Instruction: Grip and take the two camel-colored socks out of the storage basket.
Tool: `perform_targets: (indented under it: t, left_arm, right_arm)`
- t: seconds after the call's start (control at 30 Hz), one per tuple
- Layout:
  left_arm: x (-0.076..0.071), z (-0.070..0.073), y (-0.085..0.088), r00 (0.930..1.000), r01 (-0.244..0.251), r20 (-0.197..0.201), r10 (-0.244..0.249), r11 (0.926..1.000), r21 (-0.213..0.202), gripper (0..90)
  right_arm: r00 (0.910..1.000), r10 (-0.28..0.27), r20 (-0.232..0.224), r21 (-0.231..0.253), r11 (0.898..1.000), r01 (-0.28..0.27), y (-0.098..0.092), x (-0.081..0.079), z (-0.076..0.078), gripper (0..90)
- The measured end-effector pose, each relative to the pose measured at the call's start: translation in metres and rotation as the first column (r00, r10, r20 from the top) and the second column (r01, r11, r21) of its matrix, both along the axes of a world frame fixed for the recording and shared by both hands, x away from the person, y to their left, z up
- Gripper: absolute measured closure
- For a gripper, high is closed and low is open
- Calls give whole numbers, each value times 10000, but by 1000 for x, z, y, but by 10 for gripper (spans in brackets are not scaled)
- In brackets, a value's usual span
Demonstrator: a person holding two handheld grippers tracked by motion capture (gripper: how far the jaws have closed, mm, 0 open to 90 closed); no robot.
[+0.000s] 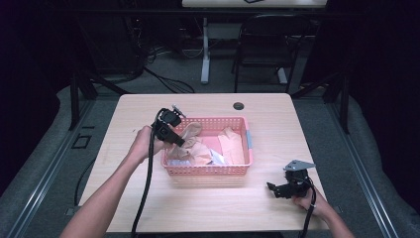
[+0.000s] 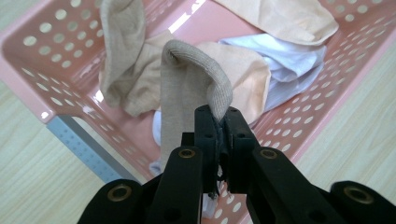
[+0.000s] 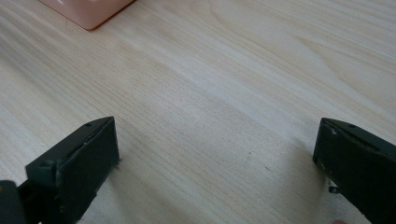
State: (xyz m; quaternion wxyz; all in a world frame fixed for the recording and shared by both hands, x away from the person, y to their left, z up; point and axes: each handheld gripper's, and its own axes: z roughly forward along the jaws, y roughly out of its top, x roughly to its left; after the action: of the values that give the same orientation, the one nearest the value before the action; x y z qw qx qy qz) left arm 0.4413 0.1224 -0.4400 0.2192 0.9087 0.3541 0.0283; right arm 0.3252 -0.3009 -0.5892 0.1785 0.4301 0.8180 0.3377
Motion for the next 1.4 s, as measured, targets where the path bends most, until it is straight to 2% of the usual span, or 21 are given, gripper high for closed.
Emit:
perform_targets:
  t: [0.13, 0.37, 0.53, 0.83, 0.93, 1.07, 1.13, 1.4]
  left_arm:
    - [1, 9, 2, 9999, -36, 97, 38, 9999, -158, 859]
    - [3, 27, 3, 9998, 170, 128, -170, 9998, 41, 859]
    - [5, 42, 4, 9994, 195, 282, -194, 9998, -33, 858]
    - [8, 63, 10, 9994, 209, 295, -205, 9997, -131, 857]
    - [8, 75, 16, 9994, 216, 283, -214, 9998, -56, 857]
    - [7, 83, 22, 9992, 161, 356, -161, 9999, 13, 857]
    - [7, 90, 30, 9993, 83, 364, -79, 9999, -102, 857]
    - [5, 103, 53, 9982, -263, 541, 275, 9994, -215, 856]
  right_arm:
    - [10000, 3, 2, 2, 10000, -3, 0, 0, 0, 0]
    - [10000, 1, 2, 4, 10000, -1, 0, 0, 0, 0]
    - [10000, 1, 6, 13, 10000, -1, 0, 0, 0, 0]
    - [10000, 13, -2, 0, 10000, -13, 0, 0, 0, 0]
    - [10000, 15, 13, -24, 10000, -15, 0, 0, 0, 0]
    - [10000, -5, -2, 63, 10000, 5, 0, 0, 0, 0]
    - [10000, -7, -5, 62, 10000, 7, 0, 0, 0, 0]
    - [10000, -16, 0, 25, 10000, 16, 0, 0, 0, 0]
